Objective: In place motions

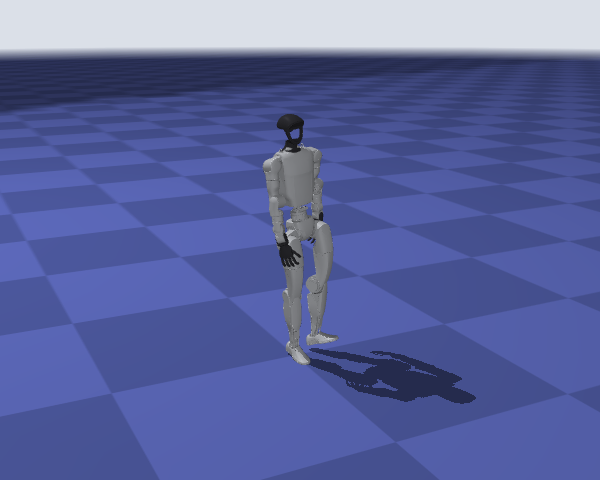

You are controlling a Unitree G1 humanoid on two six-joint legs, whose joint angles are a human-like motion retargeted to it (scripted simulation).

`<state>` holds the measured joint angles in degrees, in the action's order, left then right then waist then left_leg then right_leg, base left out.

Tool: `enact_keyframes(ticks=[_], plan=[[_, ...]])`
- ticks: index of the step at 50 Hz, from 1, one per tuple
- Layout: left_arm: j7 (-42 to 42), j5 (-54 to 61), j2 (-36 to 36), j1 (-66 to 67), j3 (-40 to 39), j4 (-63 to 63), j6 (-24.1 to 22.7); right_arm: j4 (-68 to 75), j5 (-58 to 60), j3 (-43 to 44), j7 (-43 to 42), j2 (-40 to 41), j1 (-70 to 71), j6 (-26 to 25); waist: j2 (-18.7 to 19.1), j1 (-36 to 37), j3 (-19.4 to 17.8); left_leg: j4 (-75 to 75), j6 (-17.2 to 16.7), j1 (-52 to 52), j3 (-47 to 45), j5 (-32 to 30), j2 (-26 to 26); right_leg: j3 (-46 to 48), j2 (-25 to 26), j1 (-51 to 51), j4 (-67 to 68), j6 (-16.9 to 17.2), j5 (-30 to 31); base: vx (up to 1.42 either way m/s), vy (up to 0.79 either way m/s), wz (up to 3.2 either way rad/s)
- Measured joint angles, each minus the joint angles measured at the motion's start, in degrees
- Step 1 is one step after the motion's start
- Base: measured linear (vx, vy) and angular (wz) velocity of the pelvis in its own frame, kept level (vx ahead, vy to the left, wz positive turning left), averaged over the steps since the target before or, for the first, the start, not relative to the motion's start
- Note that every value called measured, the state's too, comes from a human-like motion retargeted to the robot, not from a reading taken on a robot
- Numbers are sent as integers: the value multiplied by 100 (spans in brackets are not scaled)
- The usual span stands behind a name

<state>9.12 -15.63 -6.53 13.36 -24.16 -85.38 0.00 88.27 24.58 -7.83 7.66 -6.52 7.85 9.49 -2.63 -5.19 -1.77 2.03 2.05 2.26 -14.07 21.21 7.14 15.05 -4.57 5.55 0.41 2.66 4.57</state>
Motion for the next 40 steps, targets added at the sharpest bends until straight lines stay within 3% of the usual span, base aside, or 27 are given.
enact_keyframes(ticks=[10, 20, 25, 32, 40], plan=[[-72, 155, 124, -34, -14, -24, -47, -72, 52, -1, -4, -29, -20, 45, -103, 70, 18, -49, 141, 81, 3, 61, 106, -129, -57, 0, 87, 70, -34, 7, 9, -7], [-358, 216, 192, -449, 561, -167, -32, -68, 152, 489, -12, -278, -781, 137, -136, 19, 35, -173, 307, 171, 139, 91, 195, -154, -169, -133, 674, 123, -366, 9, 9, 3], [-253, 310, 195, -694, 876, 352, -184, -50, 374, 694, -108, -483, -1153, 148, -82, -37, -166, -140, 349, 258, 110, 127, 59, -166, -161, -477, 1663, -52, -81, 3, 11, -20], [-173, 1091, 309, -1585, 894, 830, -429, 104, 548, 1112, -286, -761, -1601, 174, 113, -381, -528, -132, 425, 341, 159, 96, -281, -252, -143, -1843, 4093, -305, 1949, -7, 8, 9], [-239, 1293, 217, -2602, 669, 1199, -604, 538, 468, 1513, -443, -1036, -1888, 19, 139, -1073, -743, -85, 548, 227, -80, -4, -428, -31, -522, -3645, 6792, -692, 1134, -6, 5, 24]])
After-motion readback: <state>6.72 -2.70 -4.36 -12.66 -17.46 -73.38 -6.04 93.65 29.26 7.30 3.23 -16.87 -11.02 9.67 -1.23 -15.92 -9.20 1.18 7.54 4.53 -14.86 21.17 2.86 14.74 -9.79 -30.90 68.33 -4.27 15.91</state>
